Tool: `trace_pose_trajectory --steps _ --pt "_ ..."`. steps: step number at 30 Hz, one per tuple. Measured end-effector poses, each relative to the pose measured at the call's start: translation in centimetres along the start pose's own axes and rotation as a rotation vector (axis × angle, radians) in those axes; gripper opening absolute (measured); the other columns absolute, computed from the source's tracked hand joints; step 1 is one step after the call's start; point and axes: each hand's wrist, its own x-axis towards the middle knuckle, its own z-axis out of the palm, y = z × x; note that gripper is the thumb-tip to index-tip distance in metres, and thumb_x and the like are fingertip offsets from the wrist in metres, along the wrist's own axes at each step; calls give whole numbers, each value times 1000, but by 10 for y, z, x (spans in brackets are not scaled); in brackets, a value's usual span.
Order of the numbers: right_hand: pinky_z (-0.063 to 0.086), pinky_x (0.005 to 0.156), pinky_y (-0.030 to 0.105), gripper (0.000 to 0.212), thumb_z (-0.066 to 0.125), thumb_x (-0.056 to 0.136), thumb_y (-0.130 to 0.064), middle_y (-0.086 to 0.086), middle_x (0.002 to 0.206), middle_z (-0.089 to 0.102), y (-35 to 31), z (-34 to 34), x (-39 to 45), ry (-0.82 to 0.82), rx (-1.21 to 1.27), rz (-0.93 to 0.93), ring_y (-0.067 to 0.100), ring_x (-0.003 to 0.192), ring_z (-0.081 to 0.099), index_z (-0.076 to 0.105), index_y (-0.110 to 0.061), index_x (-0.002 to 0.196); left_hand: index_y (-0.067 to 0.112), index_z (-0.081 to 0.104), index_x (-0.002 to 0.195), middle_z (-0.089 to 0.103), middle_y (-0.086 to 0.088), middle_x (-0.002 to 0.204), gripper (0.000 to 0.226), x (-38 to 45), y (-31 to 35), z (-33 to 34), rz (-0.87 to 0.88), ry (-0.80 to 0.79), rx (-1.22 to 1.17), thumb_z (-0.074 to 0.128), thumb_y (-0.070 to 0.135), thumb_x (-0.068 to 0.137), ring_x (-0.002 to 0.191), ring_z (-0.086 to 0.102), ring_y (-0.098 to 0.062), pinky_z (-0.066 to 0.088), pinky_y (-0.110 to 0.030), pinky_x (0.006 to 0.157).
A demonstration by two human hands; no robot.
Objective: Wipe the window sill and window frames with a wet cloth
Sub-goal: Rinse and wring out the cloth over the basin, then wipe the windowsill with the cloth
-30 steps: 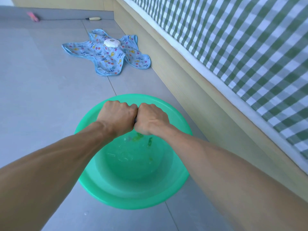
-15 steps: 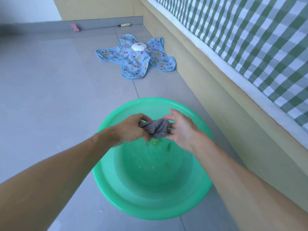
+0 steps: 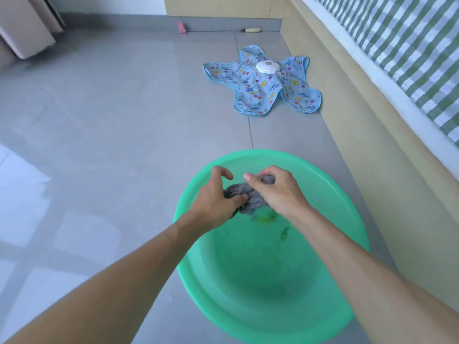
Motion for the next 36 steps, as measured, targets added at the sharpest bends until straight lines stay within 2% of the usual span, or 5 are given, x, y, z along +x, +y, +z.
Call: trace_pose_trajectory --steps 6,12,18,30,36 --pt "44 58 19 45 85 69 -7 -8 76 60 -78 28 -19 -311 -102 -211 9 65 54 62 -19 106 17 60 85 70 -6 88 11 -32 3 -98 53 74 -161 63 23 93 74 57 -17 45 -25 64" --pt "47 68 29 42 75 73 -19 -9 82 58 -196 128 -76 -490 -653 -545 12 74 58 56 -24 109 12 56 81 62 -3 79 21 -118 -42 -247 -63 163 -347 55 22 100 77 61 -19 50 -30 73" --pt "40 65 31 15 73 67 -15 -5 69 55 -294 278 -154 -634 -337 -472 12 66 51 58 -18 69 11 59 88 59 -9 80 15 -234 -120 -391 -69 361 -403 53 17 100 71 60 -20 58 -37 67" --pt "39 60 28 19 69 76 -15 13 94 67 -446 585 -338 -881 -461 -764 13 68 49 59 -4 87 17 51 114 69 -14 86 31 -464 -307 -603 -235 687 -806 70 18 89 65 66 -24 55 -37 70" --pt "49 74 27 36 67 74 -48 -8 81 70 -483 660 -381 -1128 -240 -629 8 82 63 67 -14 84 8 52 125 71 -12 95 58 -538 -343 -654 -170 784 -953 57 -24 77 78 68 -24 50 -33 70"
